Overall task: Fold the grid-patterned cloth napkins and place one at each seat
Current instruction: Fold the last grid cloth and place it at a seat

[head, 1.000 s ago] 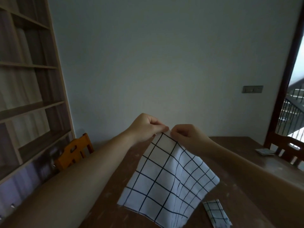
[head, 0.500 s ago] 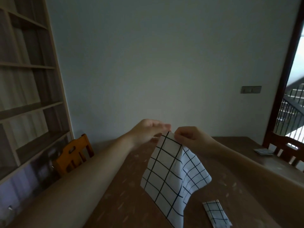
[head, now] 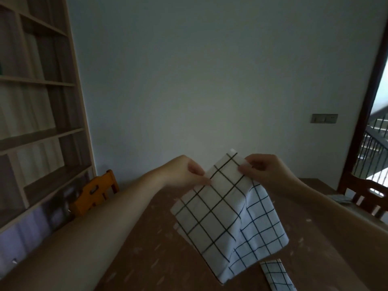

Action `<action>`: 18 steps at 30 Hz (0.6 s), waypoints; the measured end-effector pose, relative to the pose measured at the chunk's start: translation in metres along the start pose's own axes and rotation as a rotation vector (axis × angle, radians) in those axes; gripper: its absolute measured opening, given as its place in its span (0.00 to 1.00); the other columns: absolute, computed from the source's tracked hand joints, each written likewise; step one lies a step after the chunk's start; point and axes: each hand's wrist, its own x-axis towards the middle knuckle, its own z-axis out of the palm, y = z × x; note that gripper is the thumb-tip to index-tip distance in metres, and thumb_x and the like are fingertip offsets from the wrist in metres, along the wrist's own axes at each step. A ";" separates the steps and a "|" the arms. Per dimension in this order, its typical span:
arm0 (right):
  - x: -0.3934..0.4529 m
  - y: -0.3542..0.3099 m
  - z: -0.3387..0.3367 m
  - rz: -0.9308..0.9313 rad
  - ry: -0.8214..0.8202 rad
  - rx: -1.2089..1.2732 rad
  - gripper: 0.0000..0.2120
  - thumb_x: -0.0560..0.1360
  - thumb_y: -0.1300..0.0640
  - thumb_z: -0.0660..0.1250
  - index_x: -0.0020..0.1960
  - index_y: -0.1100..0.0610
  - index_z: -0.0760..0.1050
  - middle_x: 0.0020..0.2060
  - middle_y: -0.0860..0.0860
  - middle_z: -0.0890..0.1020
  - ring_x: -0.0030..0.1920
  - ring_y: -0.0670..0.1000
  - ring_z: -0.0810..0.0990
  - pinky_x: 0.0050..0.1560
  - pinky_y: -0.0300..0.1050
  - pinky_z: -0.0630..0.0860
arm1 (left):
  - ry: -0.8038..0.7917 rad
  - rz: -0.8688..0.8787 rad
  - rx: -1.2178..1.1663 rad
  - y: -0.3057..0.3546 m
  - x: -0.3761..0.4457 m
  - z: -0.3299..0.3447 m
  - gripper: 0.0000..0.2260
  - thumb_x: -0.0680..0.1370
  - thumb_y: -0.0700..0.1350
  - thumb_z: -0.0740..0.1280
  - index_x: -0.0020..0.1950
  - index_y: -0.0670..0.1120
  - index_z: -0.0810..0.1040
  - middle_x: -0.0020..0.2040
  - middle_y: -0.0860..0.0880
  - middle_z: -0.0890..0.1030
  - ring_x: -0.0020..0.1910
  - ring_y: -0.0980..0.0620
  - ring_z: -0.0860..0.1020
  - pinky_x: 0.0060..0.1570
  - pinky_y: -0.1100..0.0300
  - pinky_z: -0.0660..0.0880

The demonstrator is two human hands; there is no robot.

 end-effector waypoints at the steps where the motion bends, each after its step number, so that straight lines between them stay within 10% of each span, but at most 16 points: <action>1: -0.001 0.001 -0.002 0.023 0.035 0.040 0.07 0.75 0.59 0.70 0.39 0.57 0.80 0.27 0.46 0.78 0.29 0.44 0.74 0.32 0.35 0.70 | -0.027 -0.009 0.007 -0.004 0.000 -0.002 0.15 0.72 0.52 0.75 0.41 0.40 0.82 0.32 0.48 0.75 0.32 0.52 0.73 0.34 0.61 0.67; 7: -0.005 0.004 -0.007 0.095 0.087 0.100 0.06 0.75 0.60 0.69 0.39 0.57 0.78 0.23 0.42 0.77 0.25 0.39 0.73 0.28 0.30 0.69 | 0.014 0.045 -0.043 -0.011 -0.001 0.005 0.22 0.74 0.54 0.72 0.46 0.33 0.77 0.35 0.46 0.68 0.33 0.51 0.67 0.36 0.57 0.62; 11: -0.007 0.006 -0.014 0.155 0.094 0.138 0.07 0.73 0.61 0.72 0.37 0.56 0.80 0.25 0.44 0.79 0.27 0.40 0.76 0.30 0.31 0.71 | 0.058 0.103 -0.076 -0.009 -0.001 -0.005 0.16 0.72 0.51 0.75 0.31 0.44 0.75 0.27 0.53 0.69 0.27 0.54 0.68 0.33 0.60 0.62; 18: -0.014 0.010 -0.027 0.328 0.185 0.353 0.05 0.74 0.59 0.70 0.47 0.61 0.82 0.37 0.54 0.86 0.37 0.51 0.85 0.34 0.40 0.80 | 0.250 0.022 -0.535 -0.025 -0.007 -0.004 0.08 0.71 0.42 0.75 0.49 0.42 0.84 0.45 0.47 0.87 0.46 0.52 0.85 0.50 0.57 0.79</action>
